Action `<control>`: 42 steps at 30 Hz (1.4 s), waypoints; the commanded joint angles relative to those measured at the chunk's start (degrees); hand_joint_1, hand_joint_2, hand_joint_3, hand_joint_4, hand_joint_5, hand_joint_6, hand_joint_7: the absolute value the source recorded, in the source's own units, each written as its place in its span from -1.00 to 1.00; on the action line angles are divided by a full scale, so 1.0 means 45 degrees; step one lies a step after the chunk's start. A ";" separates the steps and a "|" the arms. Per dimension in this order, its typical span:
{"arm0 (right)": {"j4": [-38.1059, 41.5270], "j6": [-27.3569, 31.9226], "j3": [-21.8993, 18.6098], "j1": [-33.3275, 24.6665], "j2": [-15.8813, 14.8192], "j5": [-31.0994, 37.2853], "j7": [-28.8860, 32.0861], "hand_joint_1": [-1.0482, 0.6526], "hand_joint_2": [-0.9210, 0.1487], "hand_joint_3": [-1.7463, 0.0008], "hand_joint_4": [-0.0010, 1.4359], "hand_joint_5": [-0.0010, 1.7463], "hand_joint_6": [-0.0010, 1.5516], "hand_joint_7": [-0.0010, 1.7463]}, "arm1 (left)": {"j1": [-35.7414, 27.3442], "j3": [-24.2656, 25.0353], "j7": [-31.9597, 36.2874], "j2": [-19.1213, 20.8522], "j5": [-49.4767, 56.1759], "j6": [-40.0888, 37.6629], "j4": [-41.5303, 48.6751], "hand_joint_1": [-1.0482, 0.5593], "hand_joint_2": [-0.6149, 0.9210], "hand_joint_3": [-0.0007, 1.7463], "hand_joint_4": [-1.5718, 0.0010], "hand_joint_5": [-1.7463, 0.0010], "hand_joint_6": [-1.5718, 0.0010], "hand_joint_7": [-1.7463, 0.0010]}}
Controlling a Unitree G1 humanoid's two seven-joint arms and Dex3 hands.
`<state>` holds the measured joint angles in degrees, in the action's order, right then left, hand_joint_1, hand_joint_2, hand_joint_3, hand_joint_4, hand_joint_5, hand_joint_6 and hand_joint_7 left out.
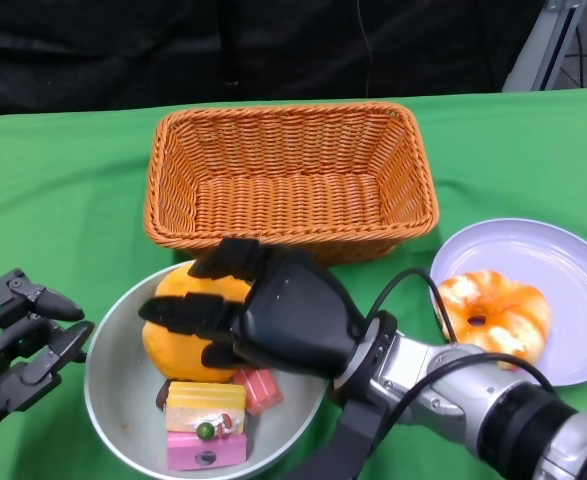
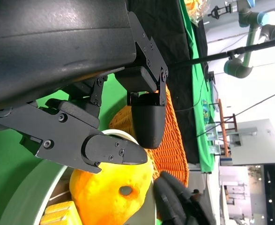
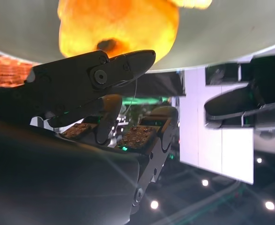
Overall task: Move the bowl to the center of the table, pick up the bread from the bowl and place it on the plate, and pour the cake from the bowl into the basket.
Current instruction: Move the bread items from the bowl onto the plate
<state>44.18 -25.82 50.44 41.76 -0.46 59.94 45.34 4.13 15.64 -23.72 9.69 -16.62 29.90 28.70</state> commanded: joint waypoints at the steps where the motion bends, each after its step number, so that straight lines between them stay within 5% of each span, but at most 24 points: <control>1: -0.0458 0.0065 -0.0188 -0.0266 -0.0195 -0.0134 -0.0390 -0.35 -1.00 0.95 -0.23 -0.65 -0.19 -1.00 | 0.0213 0.0118 -0.0130 0.0246 -0.0046 0.0343 0.0218 -0.29 1.00 -0.80 0.15 -0.57 -0.04 0.09; 9: -0.0873 -0.0469 -0.0362 -0.0620 -0.0288 -0.0472 -0.0952 -0.37 -1.00 0.96 -0.20 -0.73 -0.22 -1.00 | 0.0068 0.0177 0.0716 0.0139 0.0268 -0.0449 -0.0298 -0.19 1.00 -0.82 0.14 -0.49 -0.07 0.21; 11: -0.0865 -0.0666 -0.0370 -0.0754 -0.0289 -0.0628 -0.1160 -0.36 -1.00 0.94 -0.17 -0.72 -0.23 -1.00 | -0.0036 0.0154 0.1129 0.0096 0.0382 -0.0876 -0.0662 -0.13 1.00 -0.89 0.15 -0.68 -0.14 0.17; 13: -0.0902 -0.0665 -0.0373 -0.0840 -0.0295 -0.0620 -0.1293 -0.37 -1.00 0.89 -0.19 -0.73 -0.23 -1.00 | -0.0113 0.0109 0.1282 0.0104 0.0444 -0.1062 -0.0904 -0.05 1.00 -0.88 0.23 -0.93 0.03 -0.28; 15: -0.0860 -0.0625 -0.0341 -0.0945 -0.0262 -0.0555 -0.1333 -0.37 -1.00 0.88 -0.20 -0.74 -0.22 -0.99 | -0.0149 0.0060 0.1440 0.0166 0.0663 -0.1062 -0.1005 0.00 1.00 -0.89 0.20 -0.98 0.11 -0.51; 19: -0.0859 -0.0613 -0.0353 -0.1003 -0.0246 -0.0514 -0.1367 -0.38 -1.00 0.88 -0.21 -0.75 -0.21 -0.99 | -0.0175 0.0060 0.1536 0.0166 0.0812 -0.1101 -0.1092 0.03 1.00 -0.90 0.16 -1.00 0.17 -0.67; 24: -0.0783 -0.0499 -0.0267 -0.1171 -0.0311 -0.0451 -0.1516 -0.38 -1.00 0.88 -0.20 -0.75 -0.21 -0.99 | -0.0130 0.0085 0.1497 0.0136 0.0825 -0.0904 -0.0973 0.03 1.00 -0.90 0.16 -1.00 0.18 -0.69; 26: -0.0697 -0.0347 -0.0156 -0.1384 -0.0395 -0.0376 -0.1712 -0.39 -0.94 0.92 -0.15 -0.74 -0.22 -0.99 | -0.0061 0.0104 0.1442 0.0111 0.0819 -0.0613 -0.0779 0.14 0.86 -0.40 0.20 -0.91 0.15 -0.57; 29: -0.0776 -0.0175 -0.0242 -0.1463 -0.0452 -0.0444 -0.2083 -0.39 -0.93 0.96 -0.14 -0.75 -0.22 -1.00 | -0.0008 0.0112 0.1527 0.0100 0.0867 -0.0451 -0.0580 0.16 0.75 -0.17 0.21 -0.88 0.14 -0.52; 42: -0.1164 0.0808 -0.0349 -0.1687 -0.0660 -0.0396 -0.2983 -0.43 -0.93 0.99 -0.10 -0.83 -0.21 -0.99 | 0.0040 0.0213 0.1671 0.0190 0.0968 -0.0068 -0.0313 0.17 0.67 -0.05 0.22 -0.89 0.10 -0.44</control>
<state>39.17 -22.99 49.63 34.93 -2.38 58.23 32.88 3.89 15.98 -16.60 9.63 -11.62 29.34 27.27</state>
